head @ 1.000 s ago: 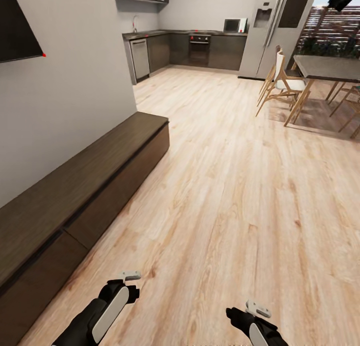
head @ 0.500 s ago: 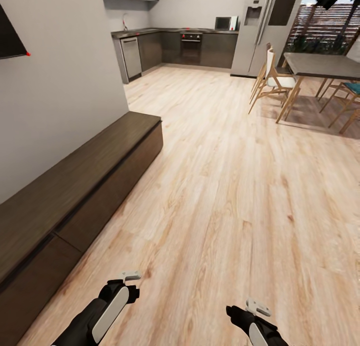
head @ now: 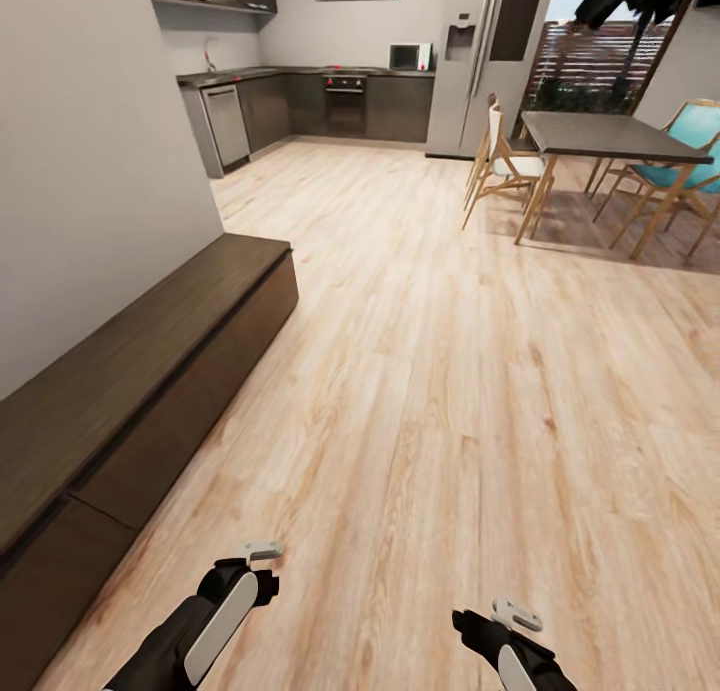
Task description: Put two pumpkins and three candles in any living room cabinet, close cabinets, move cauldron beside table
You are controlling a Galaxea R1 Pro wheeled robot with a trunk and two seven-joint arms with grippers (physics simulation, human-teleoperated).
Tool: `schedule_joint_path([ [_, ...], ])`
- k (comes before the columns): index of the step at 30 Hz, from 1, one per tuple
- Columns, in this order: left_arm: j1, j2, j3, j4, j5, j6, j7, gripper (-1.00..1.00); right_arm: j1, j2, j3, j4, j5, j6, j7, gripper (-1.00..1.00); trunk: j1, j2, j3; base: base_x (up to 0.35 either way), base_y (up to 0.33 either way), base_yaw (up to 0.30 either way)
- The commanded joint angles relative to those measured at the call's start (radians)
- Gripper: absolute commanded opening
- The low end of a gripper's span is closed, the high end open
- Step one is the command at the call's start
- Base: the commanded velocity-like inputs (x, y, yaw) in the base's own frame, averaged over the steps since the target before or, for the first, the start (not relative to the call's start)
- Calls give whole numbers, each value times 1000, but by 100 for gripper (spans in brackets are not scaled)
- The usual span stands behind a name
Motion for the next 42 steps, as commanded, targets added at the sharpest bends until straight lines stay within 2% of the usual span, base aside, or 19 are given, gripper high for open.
schedule_joint_path([
  [1, -1, 1, -4, -2, 10, 0, 10, 100, 0, -1, 4, -2, -9, 3, -9, 100, 0, 0, 1, 0, 0, -204],
  [34, 1, 1, -5, -1, 3, -4, 10, 100, 0, -1, 4, 0, -9, 2, -9, 100, 0, 0, 41, 0, 0, -205],
  [42, 1, 1, -5, -1, 3, -4, 10, 100, 0, 2, 4, 0, -9, 1, -10, 100, 0, 0, 51, 112, 0, -205],
])
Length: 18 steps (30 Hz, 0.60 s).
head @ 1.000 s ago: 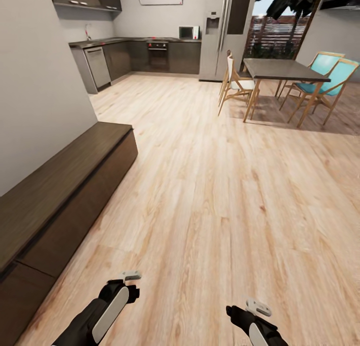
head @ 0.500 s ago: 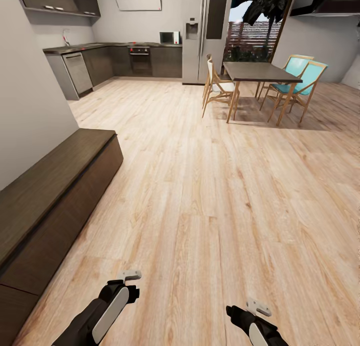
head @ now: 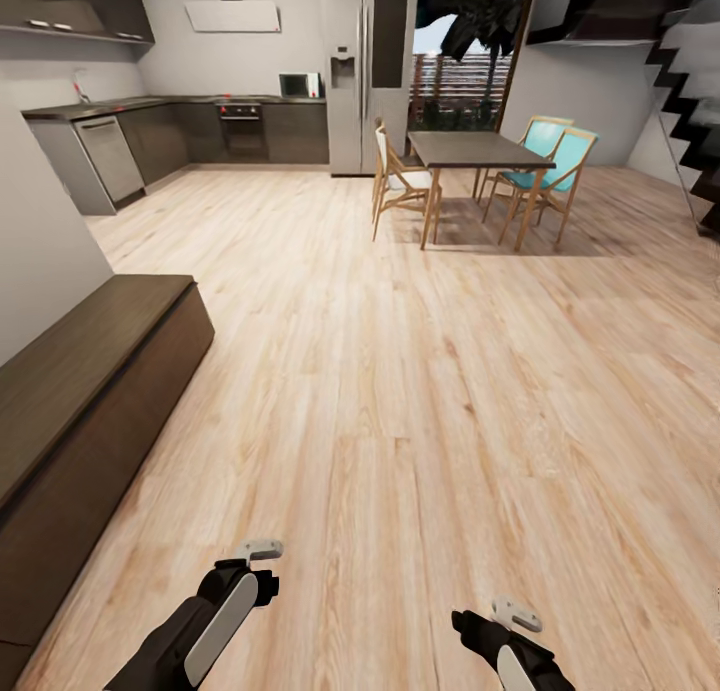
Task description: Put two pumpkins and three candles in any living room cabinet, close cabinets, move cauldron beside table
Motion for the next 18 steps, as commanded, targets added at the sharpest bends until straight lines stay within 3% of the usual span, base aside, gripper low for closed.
schedule_joint_path([
  [1, -1, 1, -4, -2, 10, 1, 10, 100, 0, 0, 4, -2, -10, 3, -9, 100, 0, 0, 0, 198, 0, -205],
  [18, -1, 1, -5, 0, 12, 1, 10, 100, 0, 1, 4, -2, -8, 3, -9, 100, 0, 0, 21, 286, 95, -205],
])
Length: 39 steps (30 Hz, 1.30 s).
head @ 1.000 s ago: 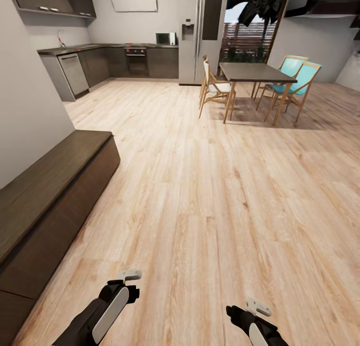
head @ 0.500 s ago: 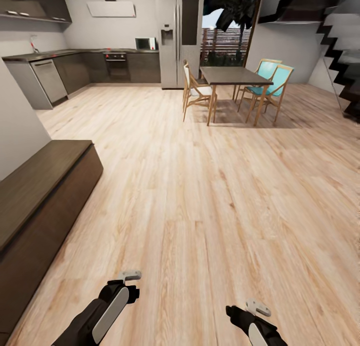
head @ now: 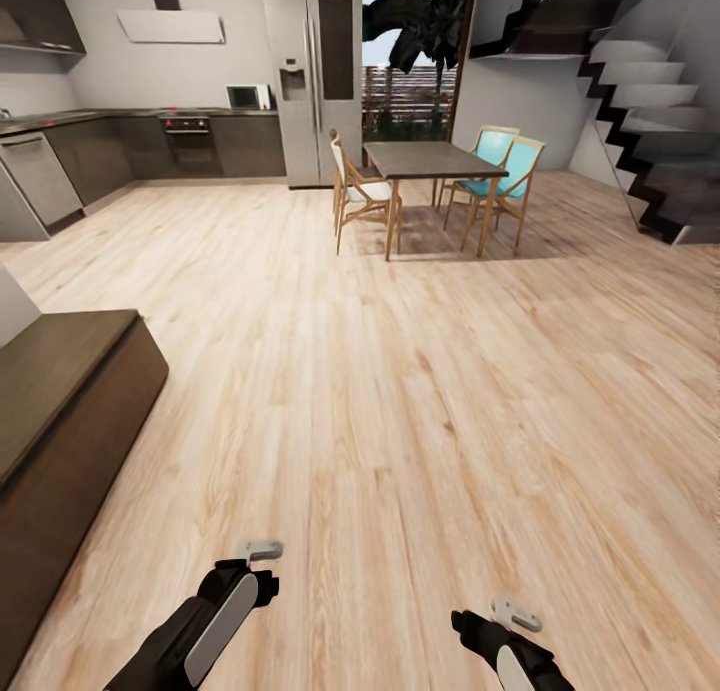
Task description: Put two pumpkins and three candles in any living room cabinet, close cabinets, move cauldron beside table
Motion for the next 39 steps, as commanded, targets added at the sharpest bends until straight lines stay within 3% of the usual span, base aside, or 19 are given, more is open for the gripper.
schedule_joint_path([
  [1, -1, 1, -4, -1, 10, 0, 10, 100, 0, 0, 3, -2, -9, 3, -9, 100, 0, 0, 0, 312, 125, -205],
  [8, -1, 1, -4, 10, 9, 0, 10, 100, -1, 0, 5, -3, -6, 1, -10, 100, 0, 0, 6, 312, 125, -121],
  [17, -1, 1, -3, 19, -33, 0, 4, 100, -1, -2, 5, -3, -3, -15, -11, 100, 0, 0, 6, 313, 123, -7],
  [33, -2, 1, -2, 41, -38, -3, 0, 100, -1, -3, 5, -2, -2, -20, -11, 100, 0, 0, 13, 314, 62, -71],
  [39, -2, 1, -2, 57, -38, -54, 0, 100, -1, -4, 5, -3, -2, -20, -11, 100, 0, 0, 13, 320, 1, -1],
])
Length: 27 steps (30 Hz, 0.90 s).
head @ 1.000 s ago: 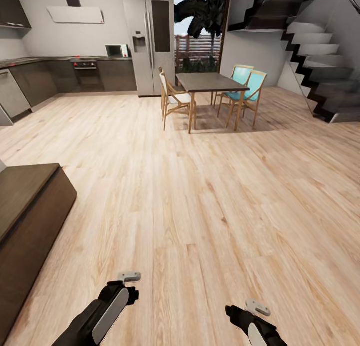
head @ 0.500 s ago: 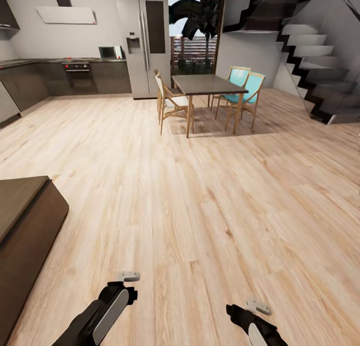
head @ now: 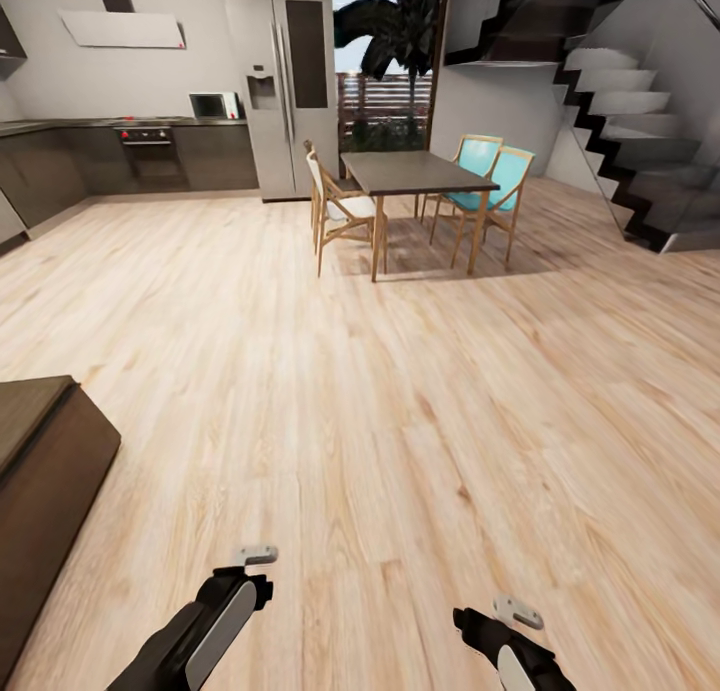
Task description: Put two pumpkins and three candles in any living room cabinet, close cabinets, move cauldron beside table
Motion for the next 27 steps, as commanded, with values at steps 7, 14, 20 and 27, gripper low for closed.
schedule_joint_path([
  [7, -1, 1, -3, 7, 10, -10, 10, 100, 0, -1, 4, -2, -9, 3, -9, 100, 0, 0, -1, 323, 0, 0],
  [14, -1, 1, -3, 8, 10, -10, 10, 100, 0, -2, 4, -2, -8, -8, -9, 100, 0, 0, -1, 323, 0, 3],
  [20, -1, 1, -3, 7, 10, -10, 10, 100, 0, -3, 4, -2, -9, -12, -2, 100, 0, 0, -1, 323, 0, 11],
  [27, -1, 0, -4, 7, 10, -10, 10, 100, 0, -2, 4, -1, -9, -22, 0, 100, 0, 0, -1, 323, 0, 1],
])
